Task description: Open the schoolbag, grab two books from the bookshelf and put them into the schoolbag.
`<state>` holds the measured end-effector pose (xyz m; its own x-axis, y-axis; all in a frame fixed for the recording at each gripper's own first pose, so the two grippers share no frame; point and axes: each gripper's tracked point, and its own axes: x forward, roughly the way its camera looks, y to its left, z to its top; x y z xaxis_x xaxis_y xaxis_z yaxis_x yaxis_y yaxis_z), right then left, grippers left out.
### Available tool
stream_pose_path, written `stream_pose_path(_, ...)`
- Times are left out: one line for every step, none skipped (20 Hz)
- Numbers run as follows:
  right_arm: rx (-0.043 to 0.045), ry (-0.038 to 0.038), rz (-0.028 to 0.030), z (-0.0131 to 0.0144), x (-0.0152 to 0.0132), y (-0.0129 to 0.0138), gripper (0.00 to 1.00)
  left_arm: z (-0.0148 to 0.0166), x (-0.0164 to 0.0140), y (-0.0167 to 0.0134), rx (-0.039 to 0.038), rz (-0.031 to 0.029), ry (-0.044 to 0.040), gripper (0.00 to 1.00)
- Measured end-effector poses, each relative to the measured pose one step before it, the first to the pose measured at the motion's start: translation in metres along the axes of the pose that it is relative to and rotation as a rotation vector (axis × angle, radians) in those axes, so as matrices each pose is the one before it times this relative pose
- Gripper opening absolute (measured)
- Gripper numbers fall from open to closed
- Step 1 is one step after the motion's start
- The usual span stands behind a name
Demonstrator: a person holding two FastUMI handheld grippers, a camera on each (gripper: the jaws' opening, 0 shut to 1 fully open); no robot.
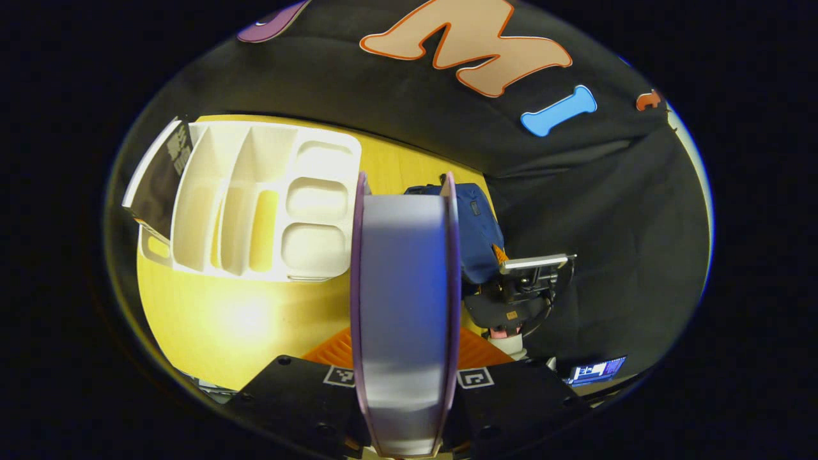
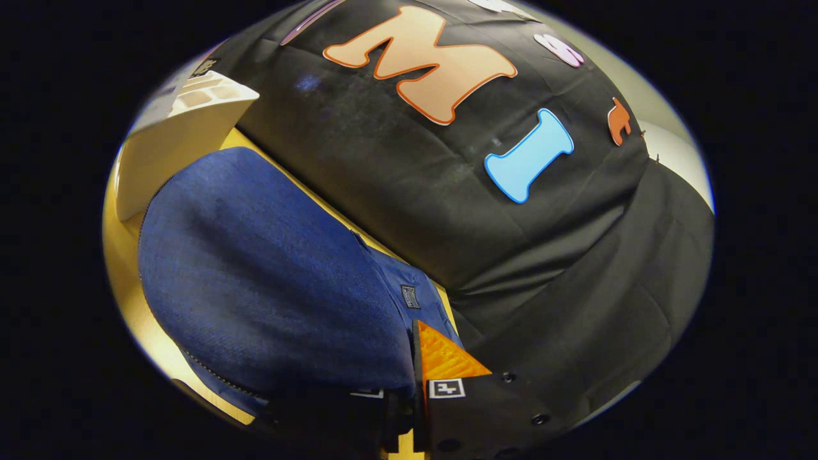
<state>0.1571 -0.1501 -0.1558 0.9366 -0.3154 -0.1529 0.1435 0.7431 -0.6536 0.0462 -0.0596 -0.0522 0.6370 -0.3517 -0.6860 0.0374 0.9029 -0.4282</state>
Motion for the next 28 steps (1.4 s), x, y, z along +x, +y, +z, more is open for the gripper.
stream_pose_path(0.01164, 0.00096, 0.00296, 0.00033, -0.00017, -0.00164, 0.08, -0.00075, 0.01285, 0.00056, -0.01257, -0.01706, -0.01147, 0.39)
stream_pose_path(0.01352, 0.00306, 0.00414, -0.00046, -0.00011, -0.00208, 0.08, 0.00120, 0.01397, 0.00158, -0.01663, -0.01632, -0.01964, 0.39)
stream_pose_path(0.01081, 0.00157, 0.00393, 0.00072, 0.00038, -0.00118, 0.08, 0.00110, 0.01224, -0.00067, -0.01848, -0.01536, -0.01683, 0.39)
stream_pose_path(0.01056, 0.00104, 0.00281, 0.00051, 0.00050, -0.00082, 0.08, 0.00194, 0.01329, -0.00045, -0.02540, -0.01722, -0.01997, 0.39)
stream_pose_path(0.01192, -0.00058, 0.00227, 0.00051, -0.00138, -0.00047, 0.08, -0.00023, 0.01099, -0.00109, -0.02729, -0.01892, -0.01694, 0.39)
stream_pose_path(0.01245, -0.00020, 0.00292, 0.00073, -0.00127, -0.00152, 0.08, 0.00241, 0.01144, 0.00071, -0.03379, -0.01497, -0.01841, 0.39)
stream_pose_path(0.01675, -0.00025, 0.00329, -0.00018, -0.00023, -0.00148, 0.08, 0.00091, 0.01186, 0.00148, -0.02813, -0.01063, -0.01590, 0.39)
stream_pose_path(0.02062, 0.00080, 0.00441, 0.00090, -0.00018, -0.00123, 0.09, 0.00109, 0.01089, 0.00218, -0.02259, -0.00447, -0.01841, 0.39)
stream_pose_path(0.02308, 0.00227, 0.00339, 0.00001, -0.00143, -0.00126, 0.09, 0.00118, 0.01135, 0.00047, -0.01646, -0.00545, -0.02112, 0.38)
stream_pose_path(0.02245, 0.00389, 0.00553, 0.00029, -0.00048, -0.00035, 0.09, 0.00140, 0.01047, -0.00016, -0.00776, -0.01455, -0.02471, 0.38)
stream_pose_path(0.01820, -0.00025, 0.00732, 0.00017, -0.00052, 0.00136, 0.09, -0.00031, 0.01081, -0.00165, -0.00711, -0.01980, -0.02261, 0.38)
stream_pose_path(0.01300, -0.00297, 0.00342, 0.00093, 0.00009, 0.00052, 0.09, -0.00157, 0.00938, -0.00421, -0.00204, -0.03017, -0.01118, 0.38)
stream_pose_path(0.01482, -0.00524, 0.00225, 0.00262, -0.00010, -0.00083, 0.09, -0.00280, 0.01087, -0.00561, -0.00762, -0.02902, -0.01075, 0.38)
stream_pose_path(0.01663, -0.00567, 0.00286, 0.00260, -0.00188, 0.00037, 0.09, -0.00225, 0.00955, -0.00293, -0.00755, -0.01932, -0.00509, 0.40)
stream_pose_path(0.01978, -0.00869, 0.00688, 0.00122, -0.00265, -0.00103, 0.09, -0.00298, 0.00870, -0.00081, -0.01063, -0.01293, -0.00378, 0.39)
stream_pose_path(0.01207, -0.00921, 0.00803, 0.00316, -0.00186, -0.00041, 0.09, -0.00271, 0.00720, 0.00077, -0.00840, -0.00712, -0.00481, 0.38)
stream_pose_path(0.00215, -0.01171, 0.01124, 0.00376, -0.00070, 0.00111, 0.08, 0.00040, 0.00948, -0.00033, -0.00922, -0.00851, -0.01234, 0.38)
stream_pose_path(0.00347, 0.00004, -0.00078, 0.00392, -0.00146, 0.00101, 0.08, 0.00004, 0.00913, -0.00218, -0.00878, -0.01006, -0.00534, 0.38)
stream_pose_path(0.00099, -0.00024, 0.00955, -0.00586, 0.00225, 0.00253, 0.06, 0.00027, 0.01130, -0.00161, -0.00429, -0.00593, -0.00301, 0.40)
stream_pose_path(-0.00107, -0.00496, 0.00323, 0.00017, -0.00161, 0.00209, 0.03, -0.00192, 0.00993, -0.00097, 0.00019, -0.00127, 0.00108, 0.41)
stream_pose_path(0.00257, -0.00280, 0.00401, -0.00080, -0.00057, 0.00169, 0.08, -0.00385, 0.01215, -0.00068, 0.00245, -0.00149, 0.00690, 0.38)
stream_pose_path(0.00361, -0.00580, 0.00137, -0.00005, -0.00053, -0.00075, 0.08, -0.00349, 0.00969, -0.00007, 0.00192, -0.00493, 0.00692, 0.42)
stream_pose_path(0.00861, -0.00571, 0.00488, 0.00095, -0.00056, 0.00057, 0.08, -0.00259, 0.01137, -0.00011, -0.00051, -0.00877, 0.00854, 0.41)
stream_pose_path(0.01312, -0.00196, 0.00607, -0.00078, -0.00038, -0.00016, 0.06, -0.00031, 0.00964, -0.00072, -0.00423, -0.00825, 0.00003, 0.41)
stream_pose_path(0.01417, -0.00657, 0.00819, 0.00100, -0.00137, 0.00120, 0.08, -0.00162, 0.01278, -0.00123, -0.00509, -0.01259, 0.00064, 0.41)
stream_pose_path(0.00945, -0.00350, 0.00433, 0.00067, -0.00031, 0.00010, 0.06, -0.00264, 0.01025, -0.00057, -0.01003, -0.01817, 0.00807, 0.40)
stream_pose_path(0.00720, -0.00260, 0.00586, 0.00020, -0.00006, 0.00004, 0.03, -0.00179, 0.01034, 0.00020, -0.01410, -0.01637, 0.00434, 0.39)
stream_pose_path(0.00738, -0.00164, 0.00345, -0.00044, 0.00115, -0.00031, 0.08, -0.00252, 0.00890, -0.00179, -0.01214, -0.02105, 0.00705, 0.38)
